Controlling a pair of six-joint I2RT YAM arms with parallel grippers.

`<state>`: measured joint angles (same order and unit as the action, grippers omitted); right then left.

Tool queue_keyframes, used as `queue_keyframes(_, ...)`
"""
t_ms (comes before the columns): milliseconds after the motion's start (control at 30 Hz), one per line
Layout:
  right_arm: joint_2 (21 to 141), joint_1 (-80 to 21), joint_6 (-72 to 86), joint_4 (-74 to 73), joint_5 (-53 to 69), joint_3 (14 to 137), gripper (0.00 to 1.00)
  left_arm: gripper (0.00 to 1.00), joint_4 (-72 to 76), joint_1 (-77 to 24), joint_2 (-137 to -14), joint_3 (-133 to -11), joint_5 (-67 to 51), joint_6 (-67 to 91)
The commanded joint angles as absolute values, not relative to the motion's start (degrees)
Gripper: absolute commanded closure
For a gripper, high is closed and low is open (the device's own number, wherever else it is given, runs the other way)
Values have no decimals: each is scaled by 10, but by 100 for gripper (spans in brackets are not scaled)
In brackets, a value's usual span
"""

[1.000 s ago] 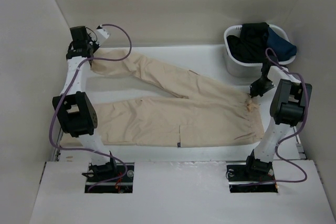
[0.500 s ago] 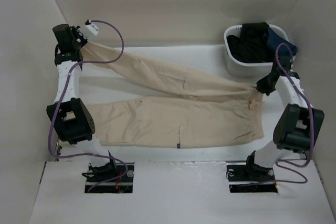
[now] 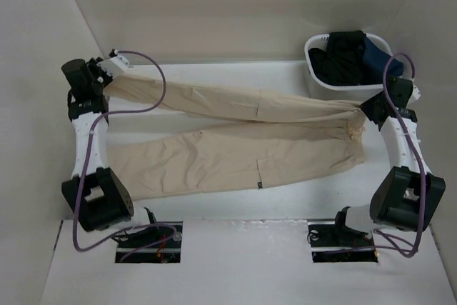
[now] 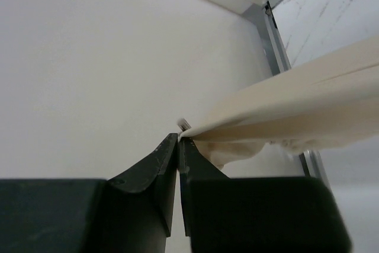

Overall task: Fold and stack the trousers
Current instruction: Fold the trousers

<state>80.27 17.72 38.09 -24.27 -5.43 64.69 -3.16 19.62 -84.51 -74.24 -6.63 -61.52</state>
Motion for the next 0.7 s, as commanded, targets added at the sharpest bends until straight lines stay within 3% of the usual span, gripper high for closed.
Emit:
queue_keyframes(0, 773, 203, 365, -182, -49, 615, 100, 95, -32, 221, -734, -667, -60, -608)
queue_keyframes(267, 578, 245, 445, -63, -51, 420, 100, 95, -139, 301, -426, -396, -80, -642)
queue_keyframes(433, 438, 260, 447, -61, -56, 329, 100, 97, -233, 326, -332, -370, -70, -624)
queue_keyframes(567, 421, 238, 449, -144, -90, 330, 100, 97, -296, 316, -267, -353, -64, -649)
queue_keyframes(667, 411, 232, 481, -194, -84, 315, 93, 97, -358, 316, -201, -319, -55, -675)
